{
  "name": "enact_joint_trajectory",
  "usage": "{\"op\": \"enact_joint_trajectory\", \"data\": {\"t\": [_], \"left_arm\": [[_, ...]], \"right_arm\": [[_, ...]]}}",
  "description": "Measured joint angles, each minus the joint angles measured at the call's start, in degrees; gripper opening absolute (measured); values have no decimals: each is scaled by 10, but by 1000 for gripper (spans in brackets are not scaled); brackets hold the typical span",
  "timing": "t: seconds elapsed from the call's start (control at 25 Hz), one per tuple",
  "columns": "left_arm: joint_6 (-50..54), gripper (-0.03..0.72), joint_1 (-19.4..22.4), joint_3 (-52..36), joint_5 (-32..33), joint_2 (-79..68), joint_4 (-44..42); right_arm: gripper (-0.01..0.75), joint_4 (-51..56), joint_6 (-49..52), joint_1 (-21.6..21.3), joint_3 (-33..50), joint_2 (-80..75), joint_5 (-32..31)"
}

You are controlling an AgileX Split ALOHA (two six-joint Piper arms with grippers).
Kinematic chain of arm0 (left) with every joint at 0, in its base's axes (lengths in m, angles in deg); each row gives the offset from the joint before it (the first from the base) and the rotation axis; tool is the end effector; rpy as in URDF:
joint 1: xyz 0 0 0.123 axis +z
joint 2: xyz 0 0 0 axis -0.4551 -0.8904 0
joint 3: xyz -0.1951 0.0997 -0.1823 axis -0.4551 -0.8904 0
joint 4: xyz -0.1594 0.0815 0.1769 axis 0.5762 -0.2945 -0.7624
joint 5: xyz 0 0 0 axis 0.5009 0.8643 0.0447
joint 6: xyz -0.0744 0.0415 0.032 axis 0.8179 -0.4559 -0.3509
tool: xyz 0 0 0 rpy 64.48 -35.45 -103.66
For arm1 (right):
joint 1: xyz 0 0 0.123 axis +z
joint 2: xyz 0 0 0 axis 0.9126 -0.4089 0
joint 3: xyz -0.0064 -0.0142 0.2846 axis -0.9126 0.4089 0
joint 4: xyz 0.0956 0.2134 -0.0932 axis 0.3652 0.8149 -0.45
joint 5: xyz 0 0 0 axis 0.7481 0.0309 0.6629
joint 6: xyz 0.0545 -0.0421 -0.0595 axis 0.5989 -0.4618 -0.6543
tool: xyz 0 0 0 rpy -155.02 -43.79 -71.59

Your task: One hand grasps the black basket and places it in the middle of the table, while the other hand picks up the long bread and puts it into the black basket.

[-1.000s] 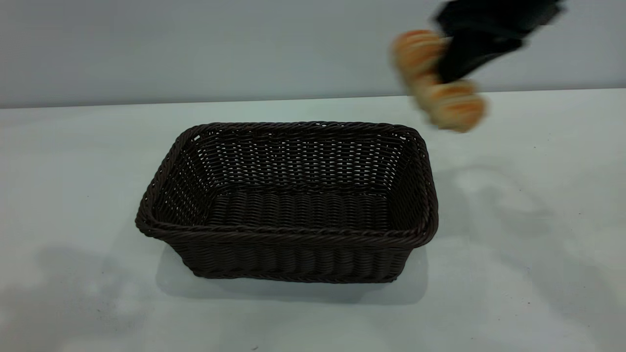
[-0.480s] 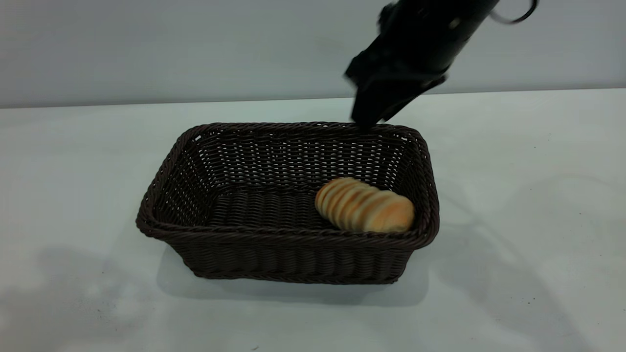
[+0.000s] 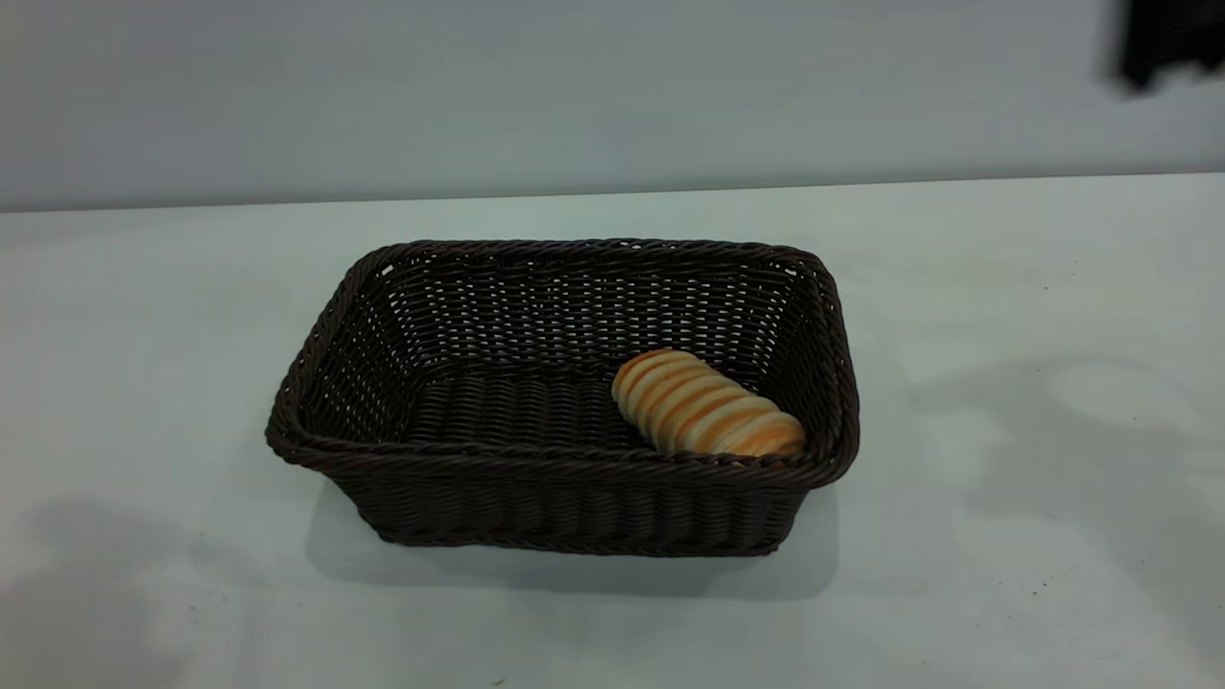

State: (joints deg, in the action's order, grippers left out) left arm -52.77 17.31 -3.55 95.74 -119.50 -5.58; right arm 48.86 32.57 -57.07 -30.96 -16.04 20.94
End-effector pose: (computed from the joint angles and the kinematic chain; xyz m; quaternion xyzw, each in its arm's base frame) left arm 0.2385 -0.0386 0.3788 0.1156 0.9572 0.0002 0.2652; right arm 0.3359 0.0533 0.2839 -0.1150 0.9823 0.0127 0.1473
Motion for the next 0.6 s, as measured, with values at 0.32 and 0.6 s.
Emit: {"op": "enact_joint_trajectory", "data": {"t": [0.32,0.6], "left_arm": [[30,422,0,-78,1,62,-21],[62,422,0,-221,-3,233,-21]], "right_arm": [[350,-39,36,-25,107,212,-69],[350,-9,45,-25,205,427,-97]]}}
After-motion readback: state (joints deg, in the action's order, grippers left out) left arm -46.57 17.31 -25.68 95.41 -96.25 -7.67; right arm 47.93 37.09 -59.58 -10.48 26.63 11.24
